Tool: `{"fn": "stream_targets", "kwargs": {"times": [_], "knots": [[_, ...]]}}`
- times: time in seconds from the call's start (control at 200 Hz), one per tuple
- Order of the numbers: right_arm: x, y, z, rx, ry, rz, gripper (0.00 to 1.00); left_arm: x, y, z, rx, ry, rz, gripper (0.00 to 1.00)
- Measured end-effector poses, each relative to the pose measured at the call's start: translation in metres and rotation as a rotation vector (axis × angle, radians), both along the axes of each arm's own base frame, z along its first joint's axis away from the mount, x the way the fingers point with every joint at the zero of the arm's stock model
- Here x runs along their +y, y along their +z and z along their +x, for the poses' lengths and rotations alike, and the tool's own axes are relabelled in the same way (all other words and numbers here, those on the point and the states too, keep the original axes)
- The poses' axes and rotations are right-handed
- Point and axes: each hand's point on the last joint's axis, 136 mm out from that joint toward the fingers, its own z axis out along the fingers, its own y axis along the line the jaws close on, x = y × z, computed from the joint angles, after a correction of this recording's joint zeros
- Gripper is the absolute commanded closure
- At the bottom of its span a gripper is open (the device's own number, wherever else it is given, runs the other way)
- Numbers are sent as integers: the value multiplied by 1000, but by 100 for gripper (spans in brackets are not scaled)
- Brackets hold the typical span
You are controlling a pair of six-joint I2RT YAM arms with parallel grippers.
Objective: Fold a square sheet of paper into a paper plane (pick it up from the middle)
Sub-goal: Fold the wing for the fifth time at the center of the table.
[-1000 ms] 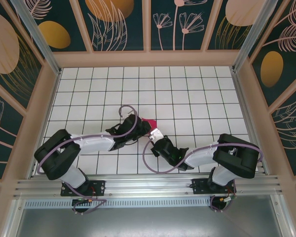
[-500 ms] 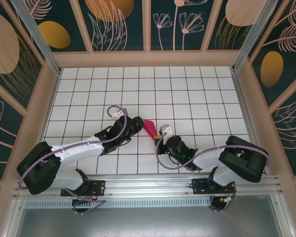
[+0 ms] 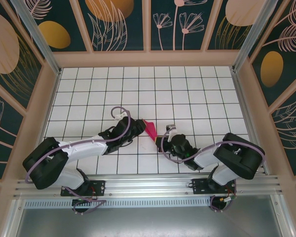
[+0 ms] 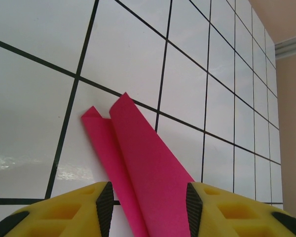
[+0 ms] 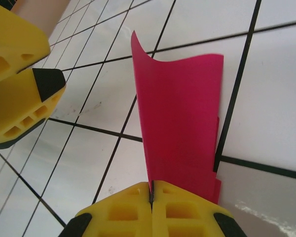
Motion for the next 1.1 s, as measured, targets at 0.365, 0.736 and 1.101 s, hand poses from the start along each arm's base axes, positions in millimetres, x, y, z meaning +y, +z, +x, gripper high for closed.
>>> {"fn": "stream_targets", "kwargs": {"times": [0.365, 0.736, 1.101], "knots": [[-3, -11, 0, 169, -35, 95, 100, -14, -3, -1, 8, -48, -41, 54], [-7, -24, -1, 292, -72, 134, 100, -41, -14, -4, 29, -145, -115, 54], [-10, -30, -2, 334, -94, 139, 100, -57, -30, -5, 53, -204, -146, 53]]}}
